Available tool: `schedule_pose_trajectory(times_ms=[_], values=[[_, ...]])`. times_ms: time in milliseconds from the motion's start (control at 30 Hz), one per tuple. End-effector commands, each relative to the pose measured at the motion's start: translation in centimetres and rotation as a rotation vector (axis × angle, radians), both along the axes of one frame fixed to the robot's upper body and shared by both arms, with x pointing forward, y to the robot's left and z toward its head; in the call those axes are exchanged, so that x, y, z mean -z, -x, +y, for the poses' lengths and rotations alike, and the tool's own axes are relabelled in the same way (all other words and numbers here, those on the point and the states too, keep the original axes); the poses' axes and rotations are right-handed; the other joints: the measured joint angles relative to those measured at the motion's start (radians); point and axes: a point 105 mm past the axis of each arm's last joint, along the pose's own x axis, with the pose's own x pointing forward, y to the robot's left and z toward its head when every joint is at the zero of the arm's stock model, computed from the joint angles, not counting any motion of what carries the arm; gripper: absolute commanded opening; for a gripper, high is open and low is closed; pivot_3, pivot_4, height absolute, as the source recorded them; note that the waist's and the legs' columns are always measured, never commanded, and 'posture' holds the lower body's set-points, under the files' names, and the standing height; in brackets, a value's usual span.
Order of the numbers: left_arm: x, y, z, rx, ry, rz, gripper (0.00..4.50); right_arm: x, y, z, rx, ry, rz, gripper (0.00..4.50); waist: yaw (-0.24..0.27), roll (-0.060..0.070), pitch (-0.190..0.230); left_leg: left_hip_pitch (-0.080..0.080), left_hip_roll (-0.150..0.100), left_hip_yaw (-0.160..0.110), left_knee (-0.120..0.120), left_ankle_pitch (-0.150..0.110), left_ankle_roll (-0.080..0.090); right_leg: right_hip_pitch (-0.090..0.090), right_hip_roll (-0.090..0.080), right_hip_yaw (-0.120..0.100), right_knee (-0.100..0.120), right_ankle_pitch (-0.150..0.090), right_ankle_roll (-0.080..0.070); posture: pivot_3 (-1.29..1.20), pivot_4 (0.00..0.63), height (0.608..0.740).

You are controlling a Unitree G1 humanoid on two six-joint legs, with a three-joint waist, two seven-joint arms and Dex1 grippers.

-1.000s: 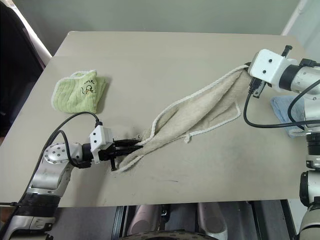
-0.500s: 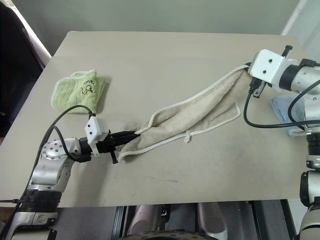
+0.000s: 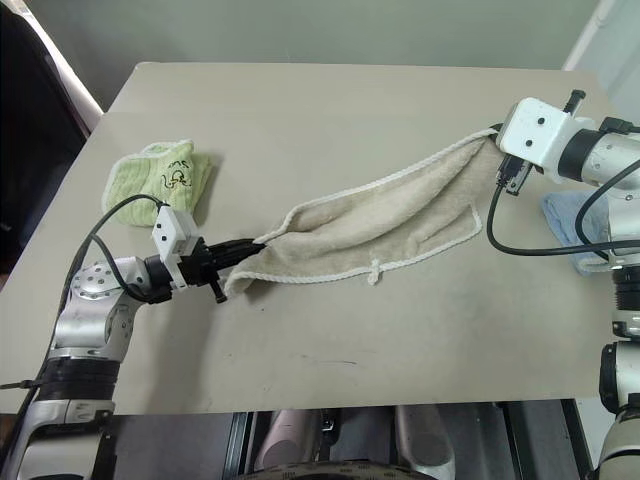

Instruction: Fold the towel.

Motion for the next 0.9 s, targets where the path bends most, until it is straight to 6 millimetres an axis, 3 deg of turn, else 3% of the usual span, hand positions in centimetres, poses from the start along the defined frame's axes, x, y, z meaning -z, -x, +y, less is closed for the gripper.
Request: schedule_pose_trajectory(times_ms=[33, 133, 233, 367, 500, 900], values=[[-0.4, -0.1, 0.4, 0.017, -0.004, 0.021, 0.04, -1.4, 0.5, 0.2, -0.011, 0.008, -0.064, 0.0, 0.0, 0.0, 0.0, 0.0, 0.0, 0.0, 0.0, 0.0, 0.0, 0.0, 0.0, 0.0, 0.0, 0.0, 0.0, 0.0, 0.15, 0.697], [-0.2, 0.1, 0.1, 0.041, 0.001, 0.041, 0.04, -1.4, 0.6, 0.1, -0.009, 0.009, -0.063, 0.0, 0.0, 0.0, 0.0, 0.0, 0.0, 0.0, 0.0, 0.0, 0.0, 0.0, 0.0, 0.0, 0.0, 0.0, 0.0, 0.0, 0.15, 0.697], [0.0, 0.2, -0.1, 0.054, 0.008, 0.053, 0.7, -1.3, 0.6, 0.0, -0.004, 0.014, -0.064, 0.0, 0.0, 0.0, 0.0, 0.0, 0.0, 0.0, 0.0, 0.0, 0.0, 0.0, 0.0, 0.0, 0.0, 0.0, 0.0, 0.0, 0.15, 0.697], [0.1, 0.4, -0.3, 0.079, 0.008, 0.066, 2.07, -1.3, 0.7, -0.1, -0.002, 0.014, -0.065, 0.0, 0.0, 0.0, 0.0, 0.0, 0.0, 0.0, 0.0, 0.0, 0.0, 0.0, 0.0, 0.0, 0.0, 0.0, 0.0, 0.0, 0.15, 0.697], [0.2, -1.1, -0.1, 0.016, -0.069, -0.052, 3.48, -1.3, 0.8, -0.2, 0.003, 0.013, -0.064, 0.0, 0.002, 0.0, 0.0, 0.0, 0.0, 0.0, 0.0, 0.0, 0.0, 0.0, 0.0, 0.0, 0.0, 0.0, 0.0, 0.0, 0.15, 0.697], [-0.2, -2.2, 0.0, -0.02, -0.03, -0.117, 3.48, -1.5, 0.8, -0.3, 0.008, 0.018, -0.07, 0.0, 0.003, 0.0, 0.0, -0.001, 0.0, 0.0, 0.001, 0.0, 0.0, 0.0, 0.0, 0.0, 0.0, 0.0, 0.001, 0.0, 0.15, 0.697]])
